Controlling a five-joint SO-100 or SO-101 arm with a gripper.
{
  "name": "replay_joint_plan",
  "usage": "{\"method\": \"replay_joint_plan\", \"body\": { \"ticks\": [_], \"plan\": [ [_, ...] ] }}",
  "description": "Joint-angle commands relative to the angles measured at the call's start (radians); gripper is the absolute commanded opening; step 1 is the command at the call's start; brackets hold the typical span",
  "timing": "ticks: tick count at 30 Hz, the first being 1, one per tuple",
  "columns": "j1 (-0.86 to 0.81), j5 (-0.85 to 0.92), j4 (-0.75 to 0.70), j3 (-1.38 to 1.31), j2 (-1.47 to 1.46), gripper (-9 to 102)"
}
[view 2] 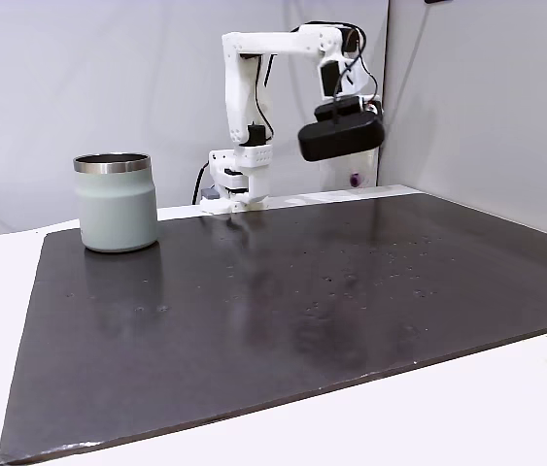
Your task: Grasp a pengrip and put it in the cup.
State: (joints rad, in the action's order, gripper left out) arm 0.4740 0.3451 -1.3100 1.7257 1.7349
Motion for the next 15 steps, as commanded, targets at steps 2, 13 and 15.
{"method": "replay_joint_plan", "body": {
  "ticks": [2, 13, 15],
  "plan": [
    [-0.239, 0.018, -0.058, -0.066, 0.123, 0],
    [-0.732, 0.063, -0.196, -0.149, 0.284, 0],
    [-0.810, 0.086, -0.212, -0.155, 0.311, 0]
  ]
}}
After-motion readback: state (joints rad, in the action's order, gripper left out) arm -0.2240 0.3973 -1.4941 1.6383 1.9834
